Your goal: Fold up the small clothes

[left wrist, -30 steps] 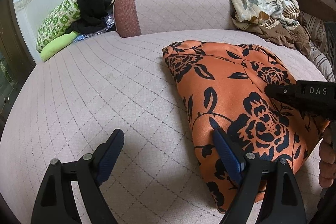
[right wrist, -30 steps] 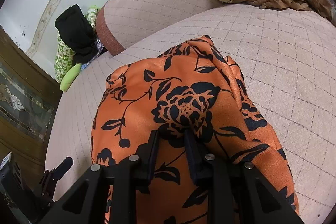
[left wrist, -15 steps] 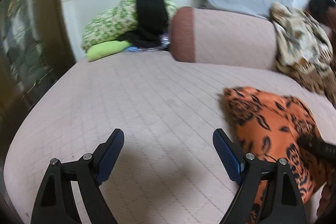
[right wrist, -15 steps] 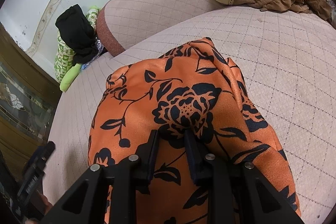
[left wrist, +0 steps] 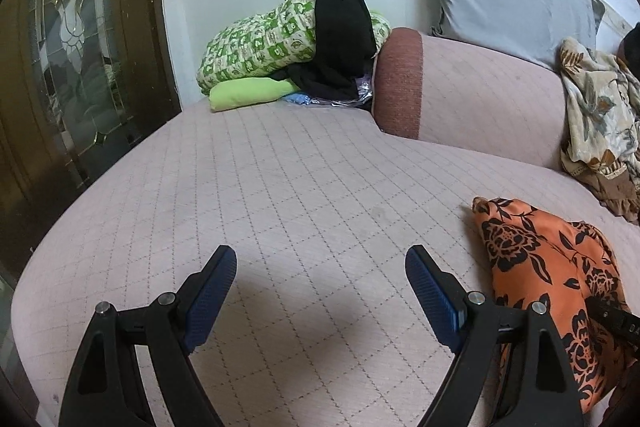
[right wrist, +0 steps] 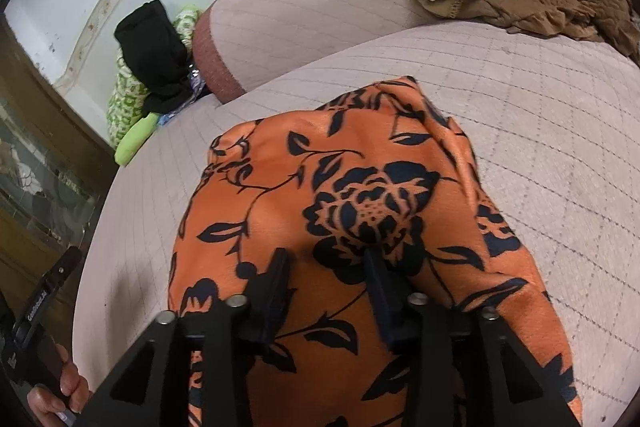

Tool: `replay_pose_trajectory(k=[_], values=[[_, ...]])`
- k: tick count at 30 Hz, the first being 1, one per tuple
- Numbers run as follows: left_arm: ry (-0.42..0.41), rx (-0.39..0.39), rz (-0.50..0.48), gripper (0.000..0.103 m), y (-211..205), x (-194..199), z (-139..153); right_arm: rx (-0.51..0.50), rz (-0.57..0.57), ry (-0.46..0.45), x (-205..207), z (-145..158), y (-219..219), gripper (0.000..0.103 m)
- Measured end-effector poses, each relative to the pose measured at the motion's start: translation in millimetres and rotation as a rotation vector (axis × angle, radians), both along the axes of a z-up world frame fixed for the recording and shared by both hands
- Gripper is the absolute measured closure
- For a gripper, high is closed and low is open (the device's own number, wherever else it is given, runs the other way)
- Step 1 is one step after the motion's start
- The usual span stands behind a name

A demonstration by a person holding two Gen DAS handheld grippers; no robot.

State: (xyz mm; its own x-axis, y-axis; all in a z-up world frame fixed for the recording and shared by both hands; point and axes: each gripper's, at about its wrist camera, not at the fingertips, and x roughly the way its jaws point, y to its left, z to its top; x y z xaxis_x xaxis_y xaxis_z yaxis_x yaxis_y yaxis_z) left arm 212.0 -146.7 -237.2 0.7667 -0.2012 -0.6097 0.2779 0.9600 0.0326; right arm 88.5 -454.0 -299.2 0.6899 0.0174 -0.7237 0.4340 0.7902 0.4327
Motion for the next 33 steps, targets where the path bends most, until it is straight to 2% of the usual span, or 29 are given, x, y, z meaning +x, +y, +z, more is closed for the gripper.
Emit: replay_pose_trajectory(k=[1, 4, 9, 33], values=[[-0.004, 0.005, 0.001, 0.016, -1, 0, 0, -0.012, 0.007, 0.002, 1, 1, 3, 0.047], [-0.001, 0.007, -0.002, 0.016, -2, 0, -1, -0.046, 0.009, 0.010, 3, 2, 8, 0.046], [0.000, 0.007, -0.002, 0.016, -2, 0, -2, -0.014, 0.004, 0.000, 1, 1, 4, 0.046], [-0.008, 0.013, -0.050, 0.016, -15, -9, -3, -0.036, 0.006, 0.020, 4, 3, 7, 0.045]])
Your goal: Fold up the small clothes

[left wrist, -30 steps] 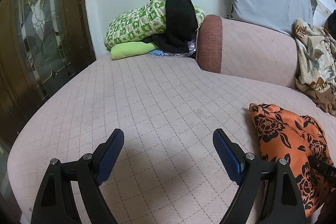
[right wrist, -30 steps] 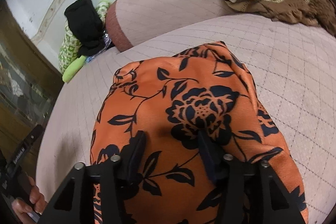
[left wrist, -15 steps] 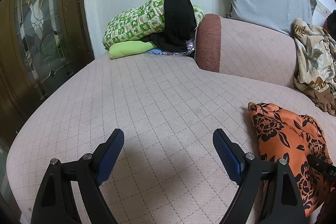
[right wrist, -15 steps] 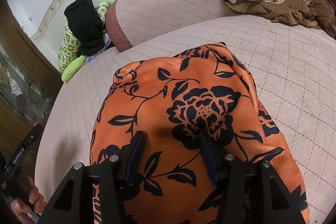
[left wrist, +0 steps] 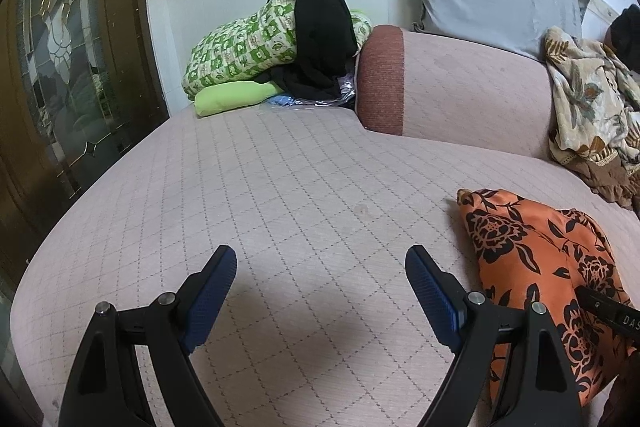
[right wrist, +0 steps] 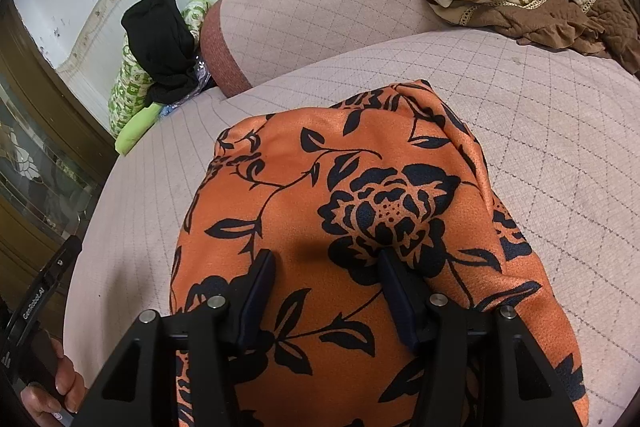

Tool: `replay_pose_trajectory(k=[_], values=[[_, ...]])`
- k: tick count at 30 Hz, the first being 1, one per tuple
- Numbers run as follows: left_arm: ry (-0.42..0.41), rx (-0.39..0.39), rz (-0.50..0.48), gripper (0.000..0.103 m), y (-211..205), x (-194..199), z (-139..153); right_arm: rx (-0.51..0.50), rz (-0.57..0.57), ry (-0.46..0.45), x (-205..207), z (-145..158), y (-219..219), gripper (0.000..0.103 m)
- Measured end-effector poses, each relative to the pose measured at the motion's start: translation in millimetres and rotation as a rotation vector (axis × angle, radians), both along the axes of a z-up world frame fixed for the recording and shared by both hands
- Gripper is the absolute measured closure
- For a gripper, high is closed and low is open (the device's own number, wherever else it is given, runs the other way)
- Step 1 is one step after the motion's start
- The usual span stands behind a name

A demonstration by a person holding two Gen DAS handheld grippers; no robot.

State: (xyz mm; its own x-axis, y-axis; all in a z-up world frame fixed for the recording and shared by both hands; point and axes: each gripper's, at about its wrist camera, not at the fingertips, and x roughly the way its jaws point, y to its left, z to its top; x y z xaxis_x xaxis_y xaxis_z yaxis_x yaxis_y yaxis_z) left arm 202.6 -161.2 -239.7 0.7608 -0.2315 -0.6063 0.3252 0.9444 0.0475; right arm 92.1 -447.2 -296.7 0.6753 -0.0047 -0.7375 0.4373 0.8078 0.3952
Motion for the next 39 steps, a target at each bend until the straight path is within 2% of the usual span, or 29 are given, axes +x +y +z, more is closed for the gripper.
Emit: replay_pose_trajectory(k=[11, 15, 18, 22, 25, 27, 28, 30, 32, 36, 39], values=[[-0.006, 0.019, -0.045, 0.016, -13, -8, -4, 0.009, 0.028, 0.016, -3, 3, 0, 0.045], [0.046, 0.018, -0.110, 0.016, -26, -13, -13, 0.051, 0.056, 0.006, -12, 8, -5, 0.045], [0.074, 0.016, -0.176, 0.016, -39, -21, -18, 0.130, 0.061, -0.042, -26, 17, -18, 0.045], [0.066, 0.012, -0.260, 0.016, -55, -38, -19, 0.143, 0.043, -0.102, -46, 29, -32, 0.045], [0.076, 0.036, -0.330, 0.016, -68, -50, -25, 0.141, 0.030, -0.066, -50, 23, -39, 0.045], [0.141, 0.134, -0.386, 0.016, -88, -54, -46, 0.206, 0.028, 0.022, -43, 0, -43, 0.046], [0.138, 0.168, -0.388, 0.016, -93, -57, -54, 0.207, 0.023, 0.033, -41, -2, -44, 0.046], [0.060, 0.177, -0.381, 0.015, -94, -65, -53, 0.196, 0.020, 0.031, -38, 4, -45, 0.047], [0.032, 0.223, -0.395, 0.016, -98, -70, -49, 0.213, 0.011, -0.014, -38, 13, -49, 0.045], [0.032, 0.198, -0.393, 0.016, -95, -68, -43, 0.193, -0.003, -0.094, -26, 32, -60, 0.045], [0.032, 0.155, -0.378, 0.016, -90, -65, -35, 0.272, -0.022, -0.124, -6, 27, -74, 0.045]])
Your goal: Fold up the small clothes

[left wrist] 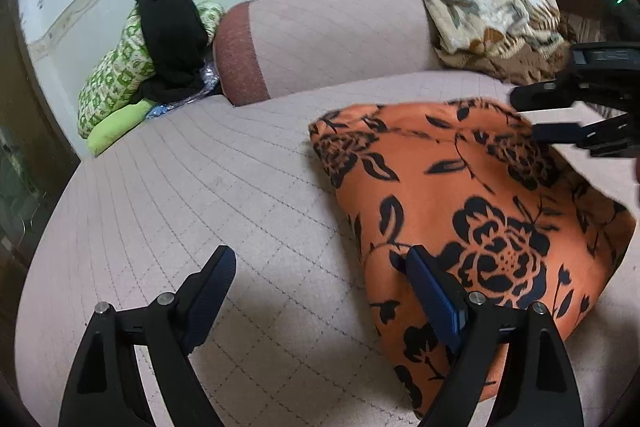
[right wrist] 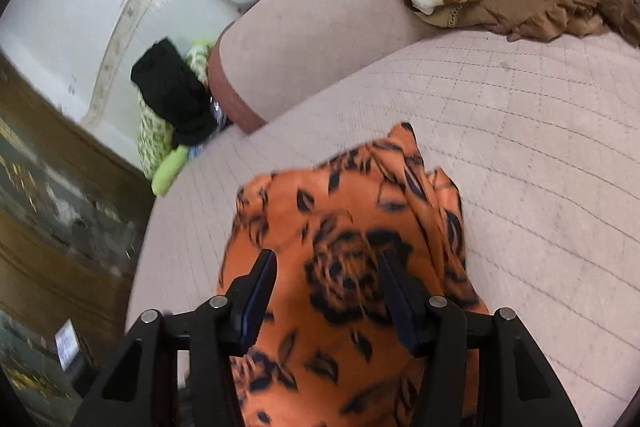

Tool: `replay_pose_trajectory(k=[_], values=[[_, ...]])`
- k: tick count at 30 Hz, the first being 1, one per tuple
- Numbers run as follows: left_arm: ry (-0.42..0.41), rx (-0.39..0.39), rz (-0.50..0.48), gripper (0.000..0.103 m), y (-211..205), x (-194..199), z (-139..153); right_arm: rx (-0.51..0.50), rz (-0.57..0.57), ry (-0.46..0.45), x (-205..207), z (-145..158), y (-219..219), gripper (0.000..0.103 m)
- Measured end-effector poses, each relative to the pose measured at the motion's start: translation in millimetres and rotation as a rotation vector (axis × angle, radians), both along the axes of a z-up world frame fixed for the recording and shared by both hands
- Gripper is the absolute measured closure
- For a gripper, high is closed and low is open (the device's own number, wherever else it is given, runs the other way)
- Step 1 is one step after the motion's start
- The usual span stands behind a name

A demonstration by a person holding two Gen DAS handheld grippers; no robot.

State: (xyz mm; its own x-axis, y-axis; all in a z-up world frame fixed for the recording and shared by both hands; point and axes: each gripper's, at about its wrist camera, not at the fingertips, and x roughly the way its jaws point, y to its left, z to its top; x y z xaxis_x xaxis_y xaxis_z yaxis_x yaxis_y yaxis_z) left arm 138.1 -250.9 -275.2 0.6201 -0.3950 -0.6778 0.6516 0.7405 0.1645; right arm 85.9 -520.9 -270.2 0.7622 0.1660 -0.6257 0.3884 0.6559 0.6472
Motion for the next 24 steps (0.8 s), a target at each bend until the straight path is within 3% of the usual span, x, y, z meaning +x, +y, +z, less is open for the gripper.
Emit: replay_pose_trajectory(k=[3, 4, 6, 8, 12, 15, 17, 21, 24], values=[[0.022, 0.013, -0.001, 0.016, 0, 5, -3, 0.053, 0.007, 0.057, 34, -25, -10, 0.047], [0.044, 0.055, -0.012, 0.015, -5, 7, -12, 0.069, 0.009, 0.057, 43, -36, -13, 0.047], [0.034, 0.045, -0.012, 0.010, -6, 6, -18, 0.105, -0.010, 0.033, 50, -44, -20, 0.047], [0.035, 0.045, 0.006, 0.007, -6, 9, -18, 0.135, -0.018, 0.033, 50, -44, -23, 0.047], [0.117, 0.006, 0.035, 0.000, 0, 21, -20, 0.140, 0.023, 0.014, 46, -43, -21, 0.047], [0.166, -0.021, 0.040, 0.000, 6, 27, -20, 0.230, 0.008, -0.002, 35, -43, -25, 0.045], [0.155, -0.025, 0.040, 0.000, 8, 26, -17, 0.259, -0.009, -0.009, 22, -32, -24, 0.044], [0.100, -0.080, 0.055, 0.000, 15, 20, -1, 0.147, 0.011, -0.019, -10, 4, -2, 0.042], [0.118, -0.125, 0.052, 0.000, 20, 19, 6, 0.046, 0.038, -0.001, -31, 26, 22, 0.042]])
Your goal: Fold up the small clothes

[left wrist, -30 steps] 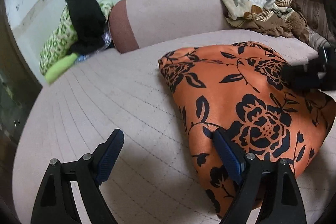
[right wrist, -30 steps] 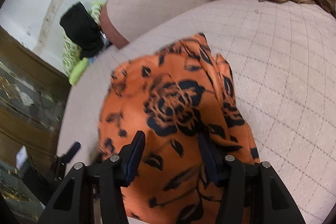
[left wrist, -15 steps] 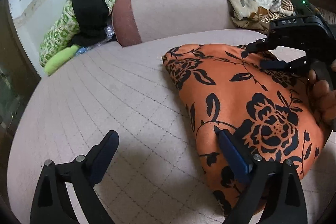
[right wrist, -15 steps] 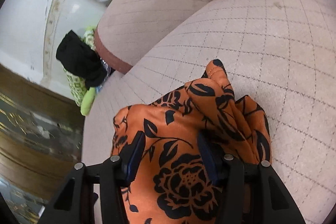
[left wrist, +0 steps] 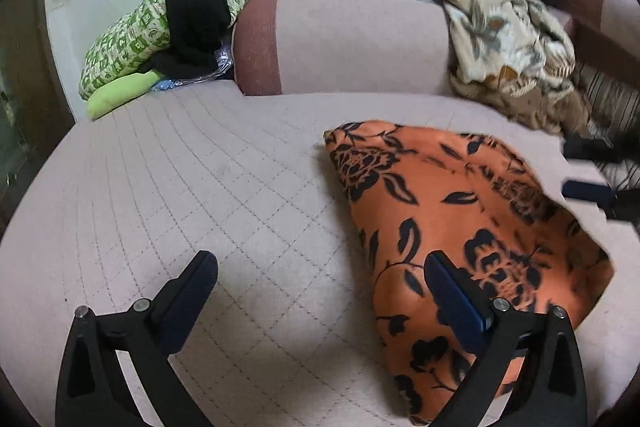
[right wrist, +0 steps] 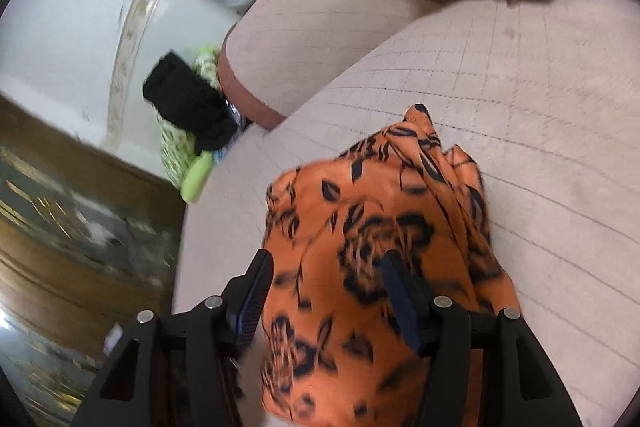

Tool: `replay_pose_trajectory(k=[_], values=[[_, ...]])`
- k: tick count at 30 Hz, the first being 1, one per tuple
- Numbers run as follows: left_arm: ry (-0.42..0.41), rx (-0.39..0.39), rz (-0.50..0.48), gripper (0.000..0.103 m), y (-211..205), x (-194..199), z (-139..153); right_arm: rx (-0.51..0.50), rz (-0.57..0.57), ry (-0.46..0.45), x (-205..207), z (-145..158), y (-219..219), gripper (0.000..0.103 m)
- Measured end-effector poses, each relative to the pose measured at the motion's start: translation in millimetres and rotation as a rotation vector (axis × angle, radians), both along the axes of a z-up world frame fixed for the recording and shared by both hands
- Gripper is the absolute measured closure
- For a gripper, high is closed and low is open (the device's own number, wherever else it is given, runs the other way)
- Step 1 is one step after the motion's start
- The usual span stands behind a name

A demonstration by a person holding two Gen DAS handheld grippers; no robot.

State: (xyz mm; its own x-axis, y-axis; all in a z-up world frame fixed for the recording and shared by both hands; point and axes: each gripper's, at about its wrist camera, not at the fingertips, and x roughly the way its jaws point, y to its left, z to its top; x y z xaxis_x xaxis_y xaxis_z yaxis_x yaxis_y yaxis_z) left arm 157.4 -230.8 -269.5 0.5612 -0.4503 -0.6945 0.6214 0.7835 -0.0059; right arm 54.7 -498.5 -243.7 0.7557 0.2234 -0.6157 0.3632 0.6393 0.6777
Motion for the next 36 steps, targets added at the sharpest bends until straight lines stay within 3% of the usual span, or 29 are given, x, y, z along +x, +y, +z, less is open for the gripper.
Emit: replay_pose_trajectory(k=[4, 7, 9, 11, 14, 21, 26, 36], values=[[0.068, 0.080, -0.053, 0.000, -12, -4, -19, -0.032, 0.005, 0.053, -35, -9, 16, 0.041], [0.030, 0.100, -0.054, 0.000, -17, -12, -24, 0.067, -0.017, 0.193, -35, -57, 8, 0.037], [-0.028, 0.131, -0.062, 0.000, -21, -19, -24, 0.078, -0.004, 0.184, -31, -62, 4, 0.036], [-0.066, 0.147, -0.071, 0.000, -22, -23, -24, 0.111, 0.014, 0.156, -30, -60, 1, 0.027], [-0.068, 0.147, -0.072, 0.000, -22, -23, -24, 0.112, 0.015, 0.157, -30, -63, 0, 0.024], [-0.051, 0.137, -0.076, 0.000, -22, -20, -24, 0.043, 0.077, 0.153, -13, -58, 16, 0.003], [-0.048, 0.131, -0.078, 0.000, -22, -20, -24, -0.048, 0.110, 0.175, -6, -53, 30, 0.003], [-0.031, 0.122, -0.076, 0.000, -22, -17, -23, -0.016, 0.083, 0.103, -19, -41, 22, 0.004]])
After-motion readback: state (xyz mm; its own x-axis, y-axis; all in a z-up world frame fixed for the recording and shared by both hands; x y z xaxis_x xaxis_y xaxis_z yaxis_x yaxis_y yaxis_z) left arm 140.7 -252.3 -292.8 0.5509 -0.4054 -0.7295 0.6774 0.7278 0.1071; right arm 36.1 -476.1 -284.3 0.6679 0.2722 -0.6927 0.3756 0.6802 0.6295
